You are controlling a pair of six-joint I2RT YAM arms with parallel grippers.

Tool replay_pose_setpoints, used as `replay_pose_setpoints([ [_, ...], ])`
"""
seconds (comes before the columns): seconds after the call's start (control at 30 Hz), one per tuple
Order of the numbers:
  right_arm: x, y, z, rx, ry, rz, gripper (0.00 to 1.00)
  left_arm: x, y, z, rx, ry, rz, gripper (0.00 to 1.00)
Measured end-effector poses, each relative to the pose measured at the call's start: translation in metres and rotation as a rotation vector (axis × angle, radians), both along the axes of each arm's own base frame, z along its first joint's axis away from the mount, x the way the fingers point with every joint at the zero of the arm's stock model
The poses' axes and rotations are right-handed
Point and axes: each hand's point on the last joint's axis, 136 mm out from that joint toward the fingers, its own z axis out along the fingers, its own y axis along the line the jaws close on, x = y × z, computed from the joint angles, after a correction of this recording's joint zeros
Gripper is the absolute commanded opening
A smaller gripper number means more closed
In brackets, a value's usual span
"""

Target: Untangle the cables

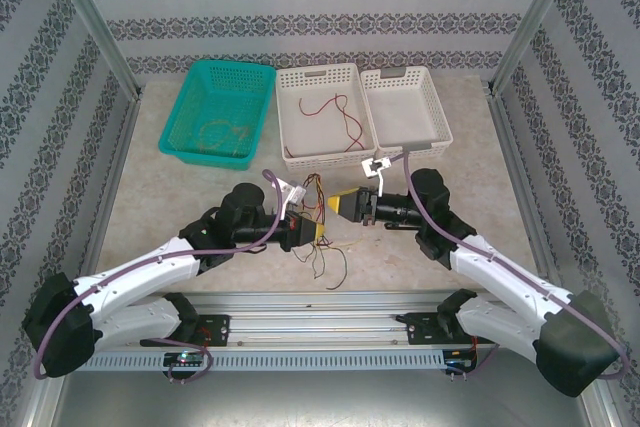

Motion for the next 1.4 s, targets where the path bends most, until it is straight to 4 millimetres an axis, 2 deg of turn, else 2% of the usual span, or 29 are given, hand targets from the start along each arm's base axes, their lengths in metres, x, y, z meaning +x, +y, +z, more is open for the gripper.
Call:
replay_pose_setpoints([
  [0.13, -0.004, 0.005, -0.005, -0.009, 0.012, 0.02, 0.33, 0.0, 0.0, -0.001, 0.003, 0.002, 0.0, 0.0],
  [0.27, 0.0, 0.01, -0.022, -0.039, 0.057, 0.027, 0.32, 0.0, 0.0, 0.0, 0.003, 0.002, 0.0, 0.0],
  [0.37, -0.002, 0.016, -0.032, -0.059, 0.079, 0.044, 0.25, 0.0, 0.0, 0.001, 0.002, 0.001, 0.0, 0.0],
  [0.5, -0.007, 0.021, -0.035, -0.067, 0.077, 0.066, 0.15, 0.0, 0.0, 0.002, 0.001, 0.0, -0.001, 0.0],
  [0.67, -0.006, 0.02, -0.036, -0.077, 0.068, 0.06, 0.11, 0.0, 0.0, 0.001, 0.006, 0.001, 0.0, 0.0],
  [0.77, -0.007, 0.019, -0.037, -0.084, 0.059, 0.059, 0.0, 0.0, 0.001, -0.001, 0.014, 0.002, 0.004, 0.0],
  [0.87, -0.008, 0.017, -0.038, -0.092, 0.053, 0.059, 0.0, -0.001, 0.004, -0.001, 0.024, -0.007, 0.005, 0.0],
  [0.93, -0.006, 0.012, -0.04, -0.106, 0.05, 0.036, 0.0, -0.001, 0.006, 0.0, 0.032, -0.017, 0.012, 0.0],
  [1.03, 0.005, -0.006, -0.043, -0.126, 0.063, -0.034, 0.0, -0.001, 0.011, 0.002, 0.05, -0.032, 0.026, 0.0],
  [1.13, 0.025, -0.032, -0.05, -0.135, 0.085, -0.141, 0.0, -0.003, 0.017, 0.006, 0.067, -0.046, 0.036, 0.0],
  [1.33, 0.043, -0.075, -0.069, -0.154, 0.148, -0.311, 0.0, -0.008, 0.033, 0.015, 0.112, -0.079, 0.063, 0.0],
  [1.4, 0.053, -0.099, -0.077, -0.148, 0.182, -0.417, 0.0, -0.007, 0.04, 0.021, 0.132, -0.091, 0.084, 0.0],
])
